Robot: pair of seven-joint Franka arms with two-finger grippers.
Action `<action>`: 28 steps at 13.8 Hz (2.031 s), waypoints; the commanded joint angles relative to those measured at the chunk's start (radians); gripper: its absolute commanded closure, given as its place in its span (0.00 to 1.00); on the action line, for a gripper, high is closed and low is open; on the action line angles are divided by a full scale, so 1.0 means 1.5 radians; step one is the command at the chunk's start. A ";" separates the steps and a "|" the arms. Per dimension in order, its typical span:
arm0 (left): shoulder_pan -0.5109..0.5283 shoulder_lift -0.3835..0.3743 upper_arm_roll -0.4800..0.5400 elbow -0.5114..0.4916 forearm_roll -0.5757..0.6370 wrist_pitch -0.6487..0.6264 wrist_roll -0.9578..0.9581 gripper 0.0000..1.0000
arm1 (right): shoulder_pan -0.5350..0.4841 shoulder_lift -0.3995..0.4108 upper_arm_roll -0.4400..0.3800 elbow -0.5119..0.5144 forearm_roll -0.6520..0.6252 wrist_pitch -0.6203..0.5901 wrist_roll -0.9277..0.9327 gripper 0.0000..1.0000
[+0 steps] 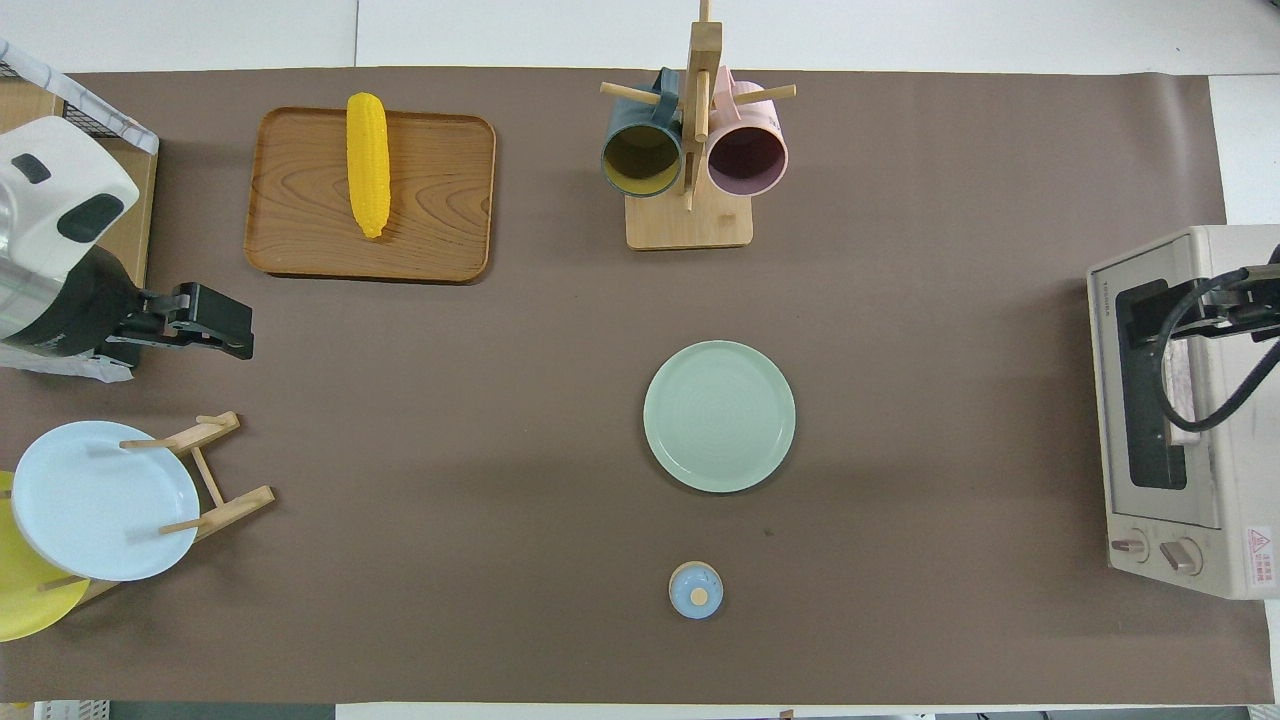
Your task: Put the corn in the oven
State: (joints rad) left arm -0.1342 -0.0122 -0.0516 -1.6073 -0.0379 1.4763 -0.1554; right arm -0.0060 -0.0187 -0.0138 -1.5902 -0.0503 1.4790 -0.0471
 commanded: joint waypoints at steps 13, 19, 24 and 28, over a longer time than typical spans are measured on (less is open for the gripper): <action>0.007 -0.012 -0.006 -0.009 -0.012 0.020 -0.001 0.00 | -0.048 -0.102 -0.005 -0.245 0.004 0.172 0.005 1.00; 0.013 -0.012 -0.005 -0.008 -0.013 0.022 -0.005 0.00 | -0.054 -0.087 -0.004 -0.339 -0.110 0.264 -0.034 1.00; 0.012 -0.010 -0.008 -0.019 -0.013 0.079 0.001 0.00 | -0.075 -0.087 -0.004 -0.341 -0.126 0.257 -0.051 1.00; 0.008 0.068 -0.009 0.000 -0.014 0.144 0.003 0.00 | -0.097 -0.088 -0.004 -0.350 -0.128 0.261 -0.078 1.00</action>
State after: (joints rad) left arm -0.1341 0.0222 -0.0553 -1.6214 -0.0392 1.6404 -0.1559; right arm -0.1147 -0.1385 -0.0274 -2.0920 -0.2258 1.8569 -0.1154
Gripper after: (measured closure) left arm 0.000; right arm 0.991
